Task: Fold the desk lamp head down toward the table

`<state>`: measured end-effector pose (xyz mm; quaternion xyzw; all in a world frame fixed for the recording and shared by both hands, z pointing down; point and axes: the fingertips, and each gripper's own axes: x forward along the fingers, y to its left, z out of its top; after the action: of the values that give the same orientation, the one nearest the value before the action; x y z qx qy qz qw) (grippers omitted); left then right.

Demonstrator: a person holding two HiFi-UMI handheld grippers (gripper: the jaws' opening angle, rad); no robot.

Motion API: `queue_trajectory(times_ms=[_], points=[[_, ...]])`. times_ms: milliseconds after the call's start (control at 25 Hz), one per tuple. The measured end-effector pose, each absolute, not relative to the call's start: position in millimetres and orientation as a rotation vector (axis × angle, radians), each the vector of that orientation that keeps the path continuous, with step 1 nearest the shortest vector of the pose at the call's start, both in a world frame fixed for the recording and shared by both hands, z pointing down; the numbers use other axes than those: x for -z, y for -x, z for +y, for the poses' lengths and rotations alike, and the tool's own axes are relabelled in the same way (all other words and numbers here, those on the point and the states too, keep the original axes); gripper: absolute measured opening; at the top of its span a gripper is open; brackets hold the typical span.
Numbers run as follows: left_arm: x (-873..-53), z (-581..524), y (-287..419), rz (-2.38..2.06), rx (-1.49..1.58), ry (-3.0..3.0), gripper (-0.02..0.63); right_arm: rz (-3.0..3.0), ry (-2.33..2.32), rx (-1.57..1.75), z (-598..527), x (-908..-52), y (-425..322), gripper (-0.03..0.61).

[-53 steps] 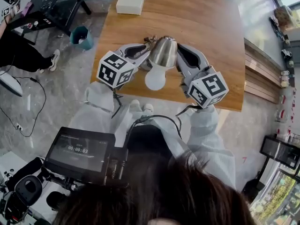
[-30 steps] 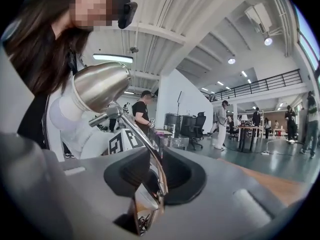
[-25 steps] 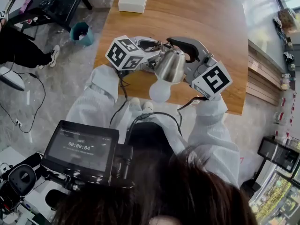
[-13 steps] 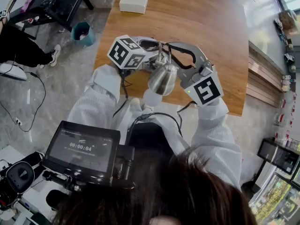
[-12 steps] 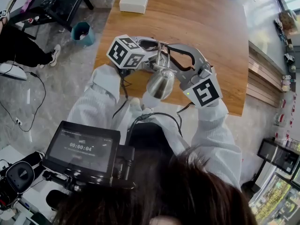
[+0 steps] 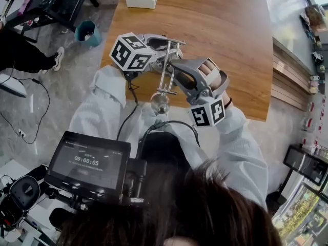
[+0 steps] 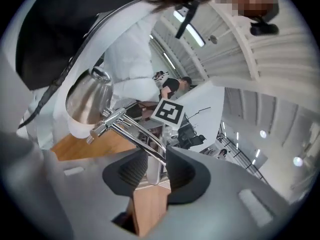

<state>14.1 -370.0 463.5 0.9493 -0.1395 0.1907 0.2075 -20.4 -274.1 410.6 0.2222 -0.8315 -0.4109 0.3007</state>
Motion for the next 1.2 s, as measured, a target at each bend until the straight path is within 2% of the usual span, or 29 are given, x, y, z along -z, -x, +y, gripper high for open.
queue_trajectory(times_ms=[720, 1200], points=[[-486, -351, 4, -0.436, -0.517, -2.701, 0.127, -1.627, -0.588, 1.684, -285, -479, 20, 0.121], [-498, -355, 25, -0.556, -0.479, -2.633, 0.127, -1.624, -0.638, 1.598, -302, -489, 16, 0.128]])
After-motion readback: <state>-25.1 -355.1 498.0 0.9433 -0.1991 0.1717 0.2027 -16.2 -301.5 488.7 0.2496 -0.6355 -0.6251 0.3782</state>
